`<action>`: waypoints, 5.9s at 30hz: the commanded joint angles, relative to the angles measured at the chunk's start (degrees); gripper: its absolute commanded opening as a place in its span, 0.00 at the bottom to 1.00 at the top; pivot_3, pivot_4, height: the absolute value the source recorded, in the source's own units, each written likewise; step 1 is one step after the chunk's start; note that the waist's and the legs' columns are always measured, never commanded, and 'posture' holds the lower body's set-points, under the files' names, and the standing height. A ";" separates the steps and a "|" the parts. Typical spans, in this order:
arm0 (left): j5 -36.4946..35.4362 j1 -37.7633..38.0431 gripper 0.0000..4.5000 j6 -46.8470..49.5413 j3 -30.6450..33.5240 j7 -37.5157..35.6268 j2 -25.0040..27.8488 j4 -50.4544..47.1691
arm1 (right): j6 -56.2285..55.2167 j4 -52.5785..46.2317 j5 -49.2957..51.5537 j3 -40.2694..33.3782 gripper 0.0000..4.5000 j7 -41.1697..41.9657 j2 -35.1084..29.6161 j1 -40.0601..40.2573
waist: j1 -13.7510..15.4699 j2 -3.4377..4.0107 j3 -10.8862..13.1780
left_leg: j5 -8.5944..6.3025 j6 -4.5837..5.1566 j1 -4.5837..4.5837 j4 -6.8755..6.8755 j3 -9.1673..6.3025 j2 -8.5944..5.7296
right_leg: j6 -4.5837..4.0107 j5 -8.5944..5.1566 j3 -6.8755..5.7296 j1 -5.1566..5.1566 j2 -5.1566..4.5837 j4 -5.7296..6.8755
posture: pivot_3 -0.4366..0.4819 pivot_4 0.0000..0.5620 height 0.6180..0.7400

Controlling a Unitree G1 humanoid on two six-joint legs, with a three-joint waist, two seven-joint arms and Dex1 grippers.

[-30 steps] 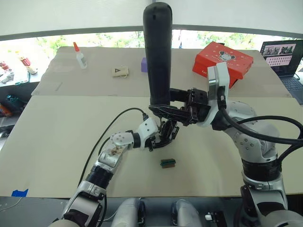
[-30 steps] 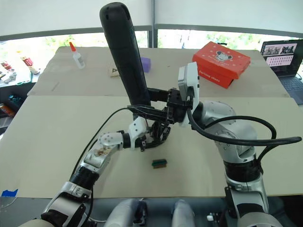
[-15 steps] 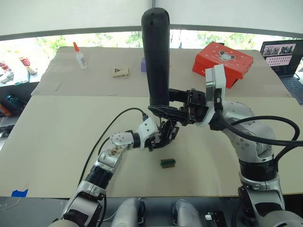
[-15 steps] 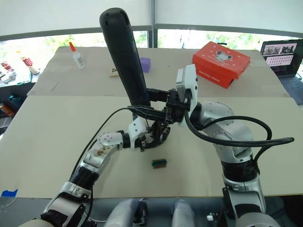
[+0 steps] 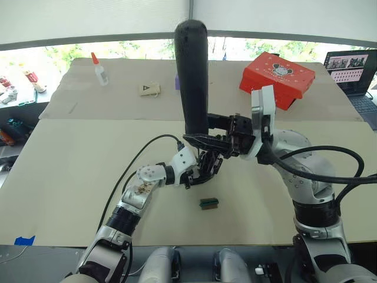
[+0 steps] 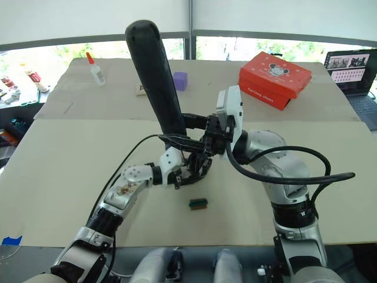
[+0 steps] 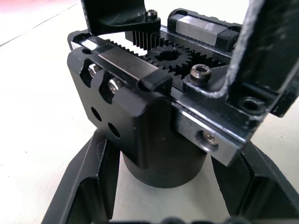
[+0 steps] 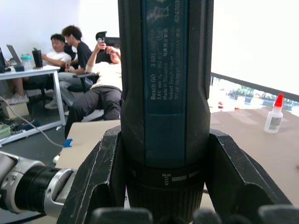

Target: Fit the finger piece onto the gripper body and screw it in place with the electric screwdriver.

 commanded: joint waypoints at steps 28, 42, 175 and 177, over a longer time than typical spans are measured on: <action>-1.33 1.28 0.51 0.40 0.57 -0.31 0.12 -3.74 | -2.73 -1.44 0.30 -1.35 0.43 2.16 0.05 -2.30 | 0.00 0.00 0.00 | 0.00 0.00 0.00 0.00 0.00 0.00 | 0.00 0.00 0.00 0.00 0.00 -0.01 | 0.48 0.27 1.00; -1.42 1.22 0.51 0.57 0.66 -0.40 0.17 -3.77 | -3.19 -0.74 -0.68 -1.17 0.43 2.23 0.25 -2.35 | 0.00 0.00 0.00 | 0.00 0.00 0.00 0.00 0.00 0.00 | 0.00 0.00 0.00 0.00 0.00 -0.01 | 0.48 0.27 1.00; -31.64 14.18 1.00 30.72 21.95 -18.63 37.63 -37.60 | 38.85 47.18 4.66 12.15 0.43 12.98 -39.07 -8.06 | -0.62 0.36 0.06 | -0.06 0.09 -0.02 -0.12 0.09 0.06 | -0.01 0.00 0.23 -0.08 -0.09 -0.20 | 0.48 0.27 1.00; -32.02 15.36 1.00 30.43 23.62 -17.86 38.00 -37.93 | 33.91 49.80 -0.25 14.70 0.66 17.68 -39.05 -8.77 | -0.66 0.37 0.06 | -0.06 0.09 -0.02 -0.10 0.12 0.07 | 0.00 0.00 0.26 -0.13 -0.08 -0.25 | 0.48 0.27 1.00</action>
